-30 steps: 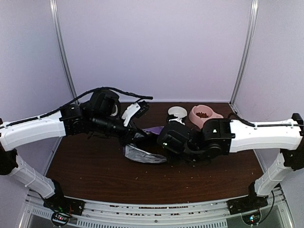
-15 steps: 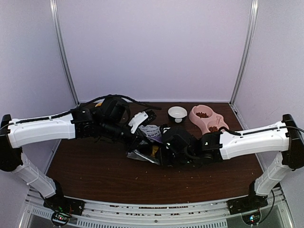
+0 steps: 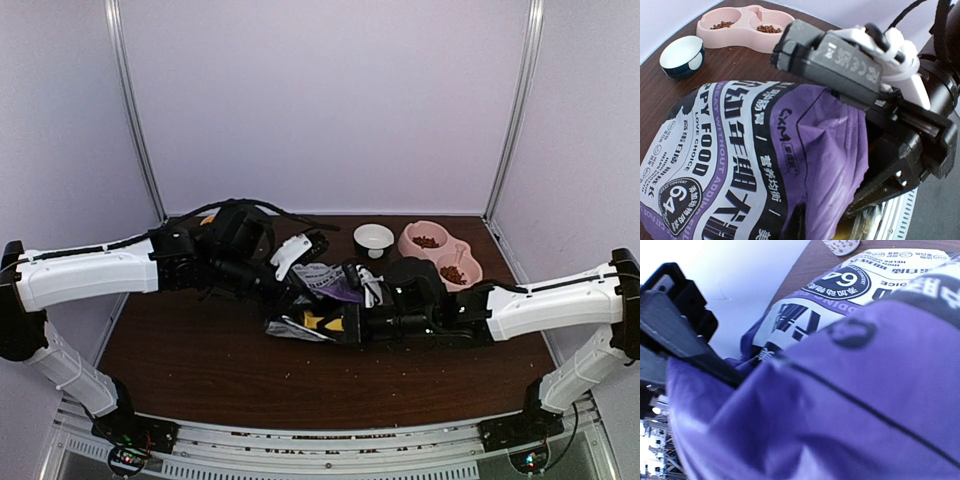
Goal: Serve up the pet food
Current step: Collect the pet food from the pet food bag, then place the pet food in the pet food bowl.
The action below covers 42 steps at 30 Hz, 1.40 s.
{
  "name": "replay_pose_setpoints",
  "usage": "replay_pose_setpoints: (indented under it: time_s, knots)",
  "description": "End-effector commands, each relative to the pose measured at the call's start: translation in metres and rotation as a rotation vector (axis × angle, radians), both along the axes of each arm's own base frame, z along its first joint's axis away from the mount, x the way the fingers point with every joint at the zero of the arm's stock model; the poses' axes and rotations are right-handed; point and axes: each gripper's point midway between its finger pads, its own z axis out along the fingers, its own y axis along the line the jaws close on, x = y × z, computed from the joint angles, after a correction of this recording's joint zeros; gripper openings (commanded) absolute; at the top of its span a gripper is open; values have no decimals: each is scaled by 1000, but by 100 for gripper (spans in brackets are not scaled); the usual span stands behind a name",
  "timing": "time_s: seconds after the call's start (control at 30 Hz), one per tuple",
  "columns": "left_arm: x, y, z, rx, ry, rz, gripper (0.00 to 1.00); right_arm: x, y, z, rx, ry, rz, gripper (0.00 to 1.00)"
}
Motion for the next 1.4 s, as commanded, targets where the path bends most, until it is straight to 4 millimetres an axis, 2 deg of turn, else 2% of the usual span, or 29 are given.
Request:
replay_pose_setpoints:
  time_s: [0.0, 0.13, 0.37, 0.5, 0.8, 1.0, 1.17, 1.37]
  knots:
    - [-7, -14, 44, -139, -65, -53, 0, -18, 0, 37, 195, 42, 94, 0]
    - [1, -7, 48, -125, -105, -6, 0, -22, -13, 51, 287, 64, 79, 0]
    - [11, 3, 56, -124, -146, 52, 0, -16, -42, 55, 408, 136, -18, 0]
    - [20, 10, 59, -118, -163, 90, 0, -12, -60, 63, 497, 154, -80, 0]
    - [31, 24, 70, -120, -205, 148, 0, -9, -93, 60, 638, 227, -174, 0]
    - [44, 38, 74, -112, -217, 212, 0, -13, -106, 71, 732, 238, -170, 0]
    - [49, 44, 78, -123, -218, 232, 0, -17, -109, 80, 761, 232, -148, 0]
    - [49, 43, 79, -133, -210, 226, 0, -24, -102, 91, 772, 226, -83, 0]
